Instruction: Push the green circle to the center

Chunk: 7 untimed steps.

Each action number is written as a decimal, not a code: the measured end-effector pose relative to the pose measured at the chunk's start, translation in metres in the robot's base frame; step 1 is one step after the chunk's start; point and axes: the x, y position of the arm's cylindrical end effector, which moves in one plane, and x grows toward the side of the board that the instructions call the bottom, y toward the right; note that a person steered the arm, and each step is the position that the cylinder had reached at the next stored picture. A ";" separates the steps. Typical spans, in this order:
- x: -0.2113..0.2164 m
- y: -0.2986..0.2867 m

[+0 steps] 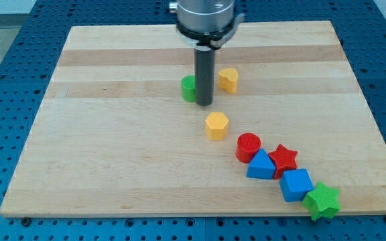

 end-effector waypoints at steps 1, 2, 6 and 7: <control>0.000 -0.011; 0.005 -0.020; -0.002 -0.029; -0.010 -0.029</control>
